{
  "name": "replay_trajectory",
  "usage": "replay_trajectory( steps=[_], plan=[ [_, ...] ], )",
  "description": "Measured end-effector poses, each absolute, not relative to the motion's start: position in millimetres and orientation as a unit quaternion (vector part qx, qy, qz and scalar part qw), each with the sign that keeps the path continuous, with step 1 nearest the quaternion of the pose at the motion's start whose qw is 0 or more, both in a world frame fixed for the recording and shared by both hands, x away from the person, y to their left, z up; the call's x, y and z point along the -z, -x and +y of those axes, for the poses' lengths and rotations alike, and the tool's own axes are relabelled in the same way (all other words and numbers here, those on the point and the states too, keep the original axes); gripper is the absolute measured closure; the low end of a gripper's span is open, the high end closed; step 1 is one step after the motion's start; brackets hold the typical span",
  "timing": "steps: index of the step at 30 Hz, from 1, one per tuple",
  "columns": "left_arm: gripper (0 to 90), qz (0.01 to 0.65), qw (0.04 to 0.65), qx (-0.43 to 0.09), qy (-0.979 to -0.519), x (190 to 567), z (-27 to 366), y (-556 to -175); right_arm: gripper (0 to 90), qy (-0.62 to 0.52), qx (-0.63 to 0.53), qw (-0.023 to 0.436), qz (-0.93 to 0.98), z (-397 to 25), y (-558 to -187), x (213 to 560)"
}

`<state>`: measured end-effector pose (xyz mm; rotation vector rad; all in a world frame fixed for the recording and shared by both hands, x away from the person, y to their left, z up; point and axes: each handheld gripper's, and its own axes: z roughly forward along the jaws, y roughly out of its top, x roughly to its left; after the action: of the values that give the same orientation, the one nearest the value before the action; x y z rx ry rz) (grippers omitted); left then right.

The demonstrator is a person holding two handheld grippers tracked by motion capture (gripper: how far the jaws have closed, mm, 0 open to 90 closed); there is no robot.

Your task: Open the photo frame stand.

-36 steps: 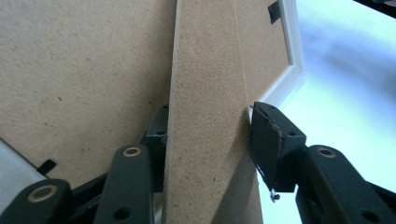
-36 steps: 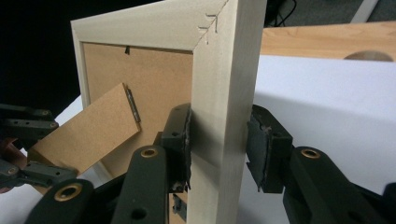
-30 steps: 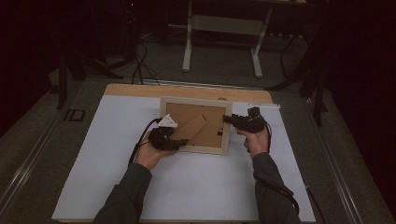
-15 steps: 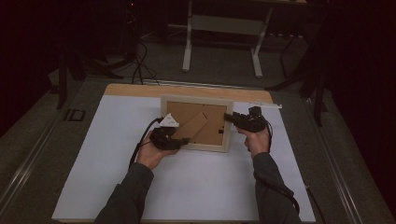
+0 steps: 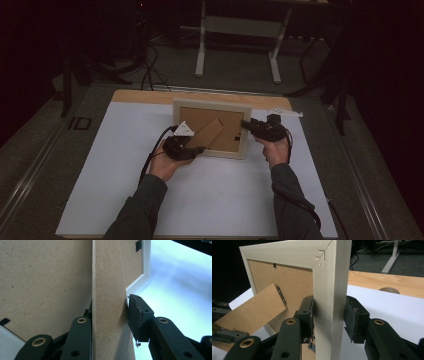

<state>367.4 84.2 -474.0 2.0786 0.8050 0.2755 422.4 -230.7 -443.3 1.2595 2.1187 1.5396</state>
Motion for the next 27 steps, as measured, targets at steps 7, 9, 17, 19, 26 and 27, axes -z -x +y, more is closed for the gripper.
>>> replay_trajectory(
  steps=[7,9,17,19,26,27],
  plan=[
    [70.6,0.328,0.431,-0.116,-0.833,474.0,83.5,-367.9,60.8,-0.432,-0.52,0.126,0.726,-227.4,-421.7,443.1],
    [70.9,0.328,0.431,-0.116,-0.833,474.0,83.4,-368.0,60.8,-0.43,-0.519,0.129,0.727,-226.5,-421.6,442.4],
    [73.2,0.328,0.436,-0.118,-0.83,473.7,78.7,-369.1,59.8,-0.433,-0.518,0.14,0.724,-224.0,-421.4,438.9],
    [73.8,0.328,0.438,-0.111,-0.83,473.8,77.9,-369.8,59.4,-0.433,-0.517,0.143,0.724,-223.7,-421.5,438.2],
    [74.1,0.321,0.434,-0.111,-0.835,471.8,74.9,-369.7,59.1,-0.427,-0.516,0.151,0.727,-222.2,-423.2,435.8],
    [73.9,0.317,0.438,-0.107,-0.834,470.7,75.2,-369.5,59.2,-0.427,-0.512,0.157,0.728,-220.9,-422.9,434.7]
  ],
)
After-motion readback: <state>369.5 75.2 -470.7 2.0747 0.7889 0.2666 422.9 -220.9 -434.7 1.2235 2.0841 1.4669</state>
